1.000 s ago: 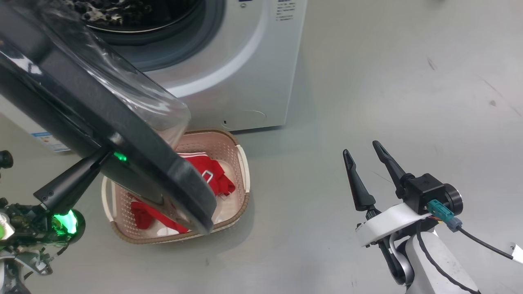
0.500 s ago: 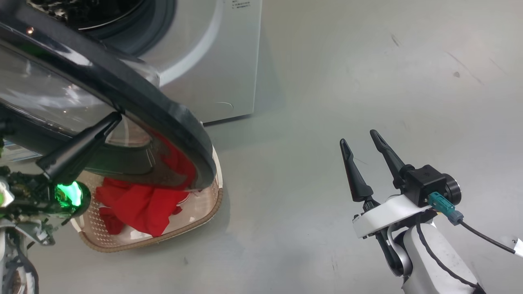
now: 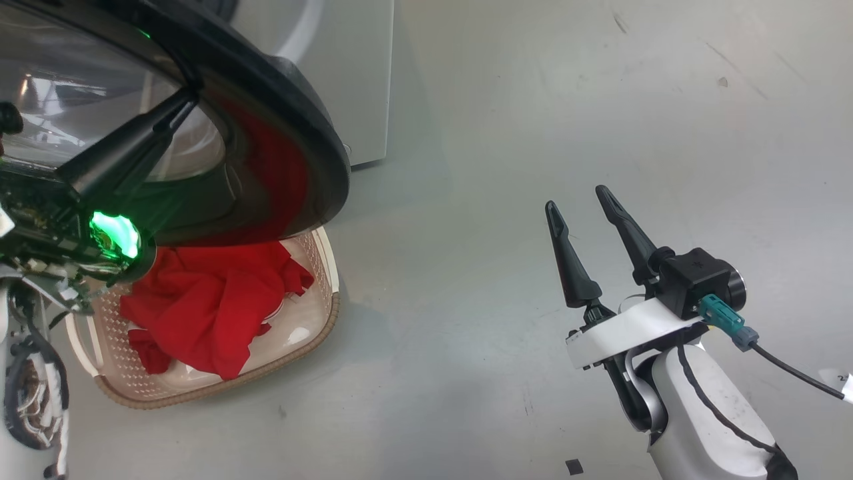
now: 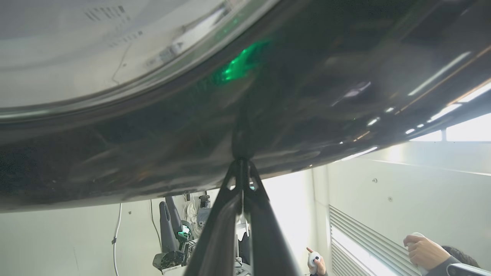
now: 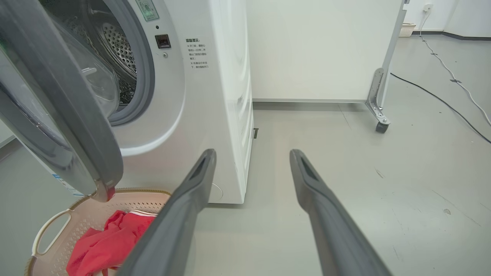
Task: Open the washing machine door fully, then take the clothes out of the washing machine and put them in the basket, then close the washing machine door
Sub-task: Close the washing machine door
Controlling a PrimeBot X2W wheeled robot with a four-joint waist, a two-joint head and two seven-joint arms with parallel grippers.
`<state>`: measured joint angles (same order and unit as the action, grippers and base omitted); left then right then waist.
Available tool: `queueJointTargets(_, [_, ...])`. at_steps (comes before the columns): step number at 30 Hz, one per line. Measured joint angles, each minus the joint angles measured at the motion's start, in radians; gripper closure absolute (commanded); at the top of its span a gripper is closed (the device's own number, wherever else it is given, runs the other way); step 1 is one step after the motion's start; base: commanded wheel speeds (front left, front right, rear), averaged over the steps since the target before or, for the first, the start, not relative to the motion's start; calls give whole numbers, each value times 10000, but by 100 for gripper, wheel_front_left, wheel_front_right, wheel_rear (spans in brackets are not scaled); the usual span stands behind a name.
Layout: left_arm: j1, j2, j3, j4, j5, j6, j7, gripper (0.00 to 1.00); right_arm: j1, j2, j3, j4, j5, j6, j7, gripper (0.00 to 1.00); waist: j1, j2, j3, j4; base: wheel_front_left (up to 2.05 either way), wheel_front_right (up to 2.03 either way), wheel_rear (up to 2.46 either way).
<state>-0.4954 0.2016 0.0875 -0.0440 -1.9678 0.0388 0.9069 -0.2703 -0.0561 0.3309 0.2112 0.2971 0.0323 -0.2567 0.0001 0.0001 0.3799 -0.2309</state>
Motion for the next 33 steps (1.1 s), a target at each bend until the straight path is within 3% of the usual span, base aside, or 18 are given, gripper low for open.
queueJointTargets(13, [-1685, -198, -198, 1411, 617, 268, -844, 100, -324, 4, 366, -12, 188, -46, 0, 0, -1, 0, 311, -380, 0, 0, 0])
queueJointTargets(26, [-2992, -318, -395, 2731, 1407, 249, -1707, 100, -363, 2, 502, -17, 290, -251, 0, 0, 0, 0, 407, -590, 0, 0, 0])
queueJointTargets(33, [-3246, -430, -531, 3308, 1478, 23, -1879, 100, -494, 4, 535, -12, 382, -270, 0, 0, 0, 0, 337, -625, 0, 0, 0])
